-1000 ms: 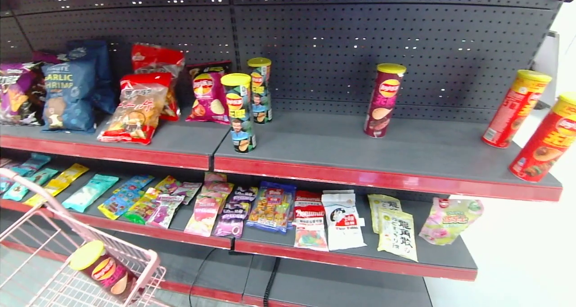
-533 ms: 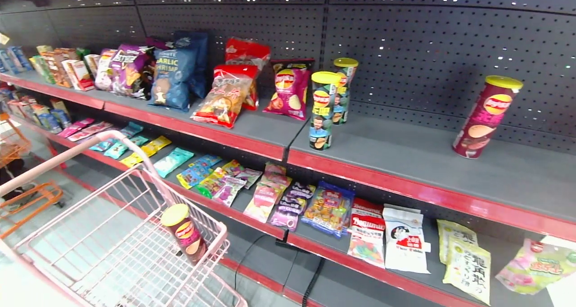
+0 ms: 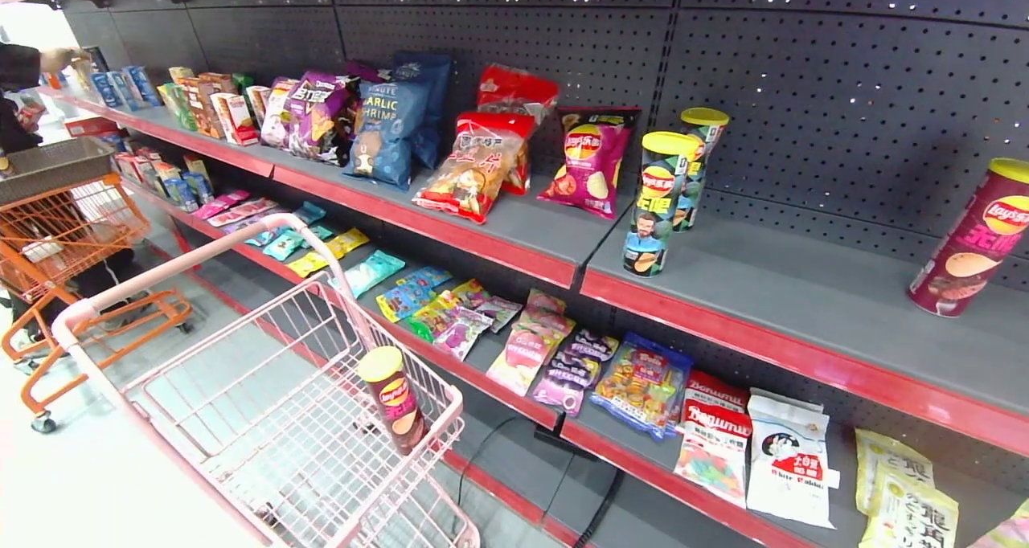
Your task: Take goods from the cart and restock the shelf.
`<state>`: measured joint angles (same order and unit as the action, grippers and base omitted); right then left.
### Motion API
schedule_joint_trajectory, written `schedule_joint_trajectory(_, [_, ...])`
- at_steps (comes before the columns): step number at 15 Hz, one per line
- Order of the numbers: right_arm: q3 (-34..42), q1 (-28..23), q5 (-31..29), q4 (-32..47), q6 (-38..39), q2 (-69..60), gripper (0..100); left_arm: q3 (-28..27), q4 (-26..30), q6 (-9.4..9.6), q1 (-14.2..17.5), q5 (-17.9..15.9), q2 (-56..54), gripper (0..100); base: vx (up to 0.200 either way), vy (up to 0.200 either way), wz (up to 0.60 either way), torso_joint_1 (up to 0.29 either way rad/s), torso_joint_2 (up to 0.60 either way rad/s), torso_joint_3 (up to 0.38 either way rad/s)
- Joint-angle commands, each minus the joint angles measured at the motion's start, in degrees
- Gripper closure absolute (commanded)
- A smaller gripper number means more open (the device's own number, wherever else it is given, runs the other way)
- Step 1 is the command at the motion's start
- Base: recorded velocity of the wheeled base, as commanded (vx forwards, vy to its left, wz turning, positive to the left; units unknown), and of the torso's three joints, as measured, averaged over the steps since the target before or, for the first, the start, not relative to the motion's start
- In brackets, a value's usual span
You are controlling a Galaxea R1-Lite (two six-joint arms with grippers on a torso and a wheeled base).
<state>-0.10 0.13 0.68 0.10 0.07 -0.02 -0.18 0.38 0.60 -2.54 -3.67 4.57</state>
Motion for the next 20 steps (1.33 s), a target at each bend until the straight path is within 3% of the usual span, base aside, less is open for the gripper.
schedule_joint_trajectory(1, [0.0,0.0,0.0,0.0,-0.1,0.0,0,0.0,0.0,0.02,0.0,0.0,0.0,0,0.000,0.000,0.00,0.000,0.00,0.000])
schedule_joint_trajectory(12, [0.0,0.0,-0.1,0.0,-0.1,0.0,0,0.0,0.0,0.02,0.0,0.0,0.0,0,0.000,0.000,0.00,-0.135,0.33,0.194])
schedule_joint_trajectory(20, [0.0,0.0,0.0,0.0,0.0,0.0,0,0.0,0.0,0.02,0.0,0.0,0.0,0,0.000,0.000,0.00,-0.194,0.52,0.322])
